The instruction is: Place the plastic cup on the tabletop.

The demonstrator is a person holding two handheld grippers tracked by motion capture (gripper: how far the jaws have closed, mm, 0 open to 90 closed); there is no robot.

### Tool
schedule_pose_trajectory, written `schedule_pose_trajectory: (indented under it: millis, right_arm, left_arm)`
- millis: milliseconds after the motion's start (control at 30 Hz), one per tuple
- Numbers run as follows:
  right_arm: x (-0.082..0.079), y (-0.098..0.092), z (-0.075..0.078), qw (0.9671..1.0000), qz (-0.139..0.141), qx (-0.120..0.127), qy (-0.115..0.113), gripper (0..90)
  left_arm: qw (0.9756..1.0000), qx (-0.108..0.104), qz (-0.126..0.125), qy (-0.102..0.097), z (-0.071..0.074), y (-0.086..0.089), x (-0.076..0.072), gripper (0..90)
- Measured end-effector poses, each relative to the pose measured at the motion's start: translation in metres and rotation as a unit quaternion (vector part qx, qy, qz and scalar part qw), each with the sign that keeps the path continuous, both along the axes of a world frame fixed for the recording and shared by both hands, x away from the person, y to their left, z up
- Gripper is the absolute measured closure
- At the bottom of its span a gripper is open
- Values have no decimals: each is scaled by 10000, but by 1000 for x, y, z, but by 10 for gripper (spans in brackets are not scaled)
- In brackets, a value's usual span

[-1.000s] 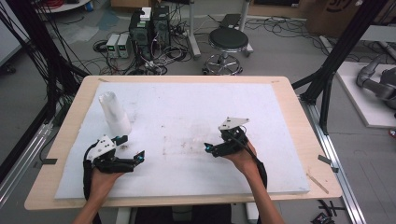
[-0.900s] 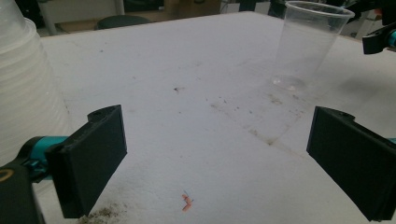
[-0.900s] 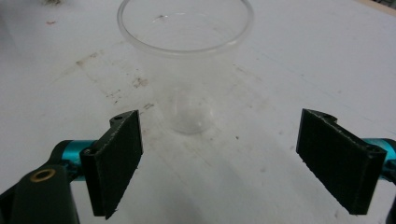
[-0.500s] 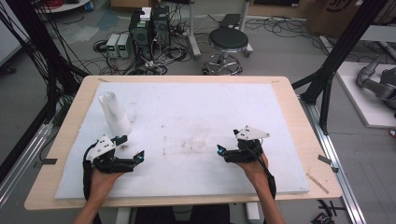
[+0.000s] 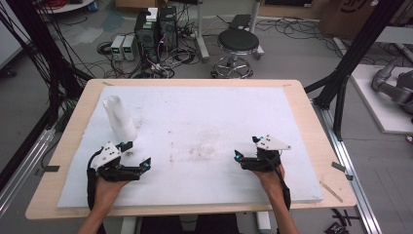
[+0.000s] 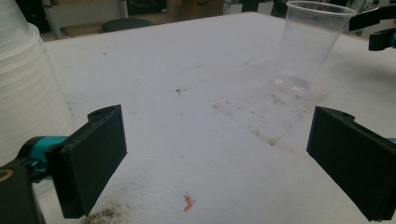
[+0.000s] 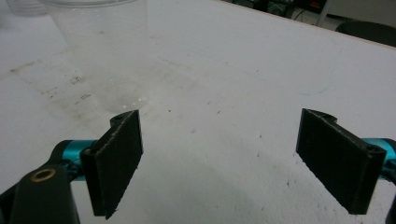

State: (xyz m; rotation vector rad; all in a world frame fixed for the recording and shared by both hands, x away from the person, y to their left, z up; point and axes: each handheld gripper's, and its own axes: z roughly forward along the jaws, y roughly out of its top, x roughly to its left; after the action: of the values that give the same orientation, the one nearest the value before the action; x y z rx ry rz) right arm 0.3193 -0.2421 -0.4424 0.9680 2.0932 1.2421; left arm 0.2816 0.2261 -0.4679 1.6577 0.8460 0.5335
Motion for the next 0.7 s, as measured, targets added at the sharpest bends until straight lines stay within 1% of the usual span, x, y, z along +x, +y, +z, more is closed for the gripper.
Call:
schedule_pose_trajectory:
  millis: [100, 267, 300, 400, 467, 533, 700]
  right_arm:
    - [0, 0, -2, 10000, 10, 33, -23, 146]
    - [1, -2, -6, 10000, -17, 40, -8, 146]
    - [0, -3, -7, 10000, -58, 65, 26, 146]
    - [0, -7, -9, 9999, -89, 134, 21, 146]
    - [-1, -7, -10, 9998, -116, 142, 48, 146]
    - [-1, -7, -10, 9998, -122, 126, -32, 146]
    - [-2, -6, -10, 9999, -122, 85, -36, 146]
  left_arm:
    - [10000, 9, -22, -24, 0, 1, 0, 48]
    - [9999, -121, 3, 29, 0, 3, 1, 48]
    - [9999, -109, 2, 40, 0, 3, 1, 48]
    - [9999, -97, 9, 49, 0, 2, 1, 48]
    - [10000, -70, -13, 43, 0, 2, 1, 48]
    - [10000, -85, 7, 44, 0, 2, 1, 48]
    - [10000, -91, 10, 21, 0, 2, 1, 48]
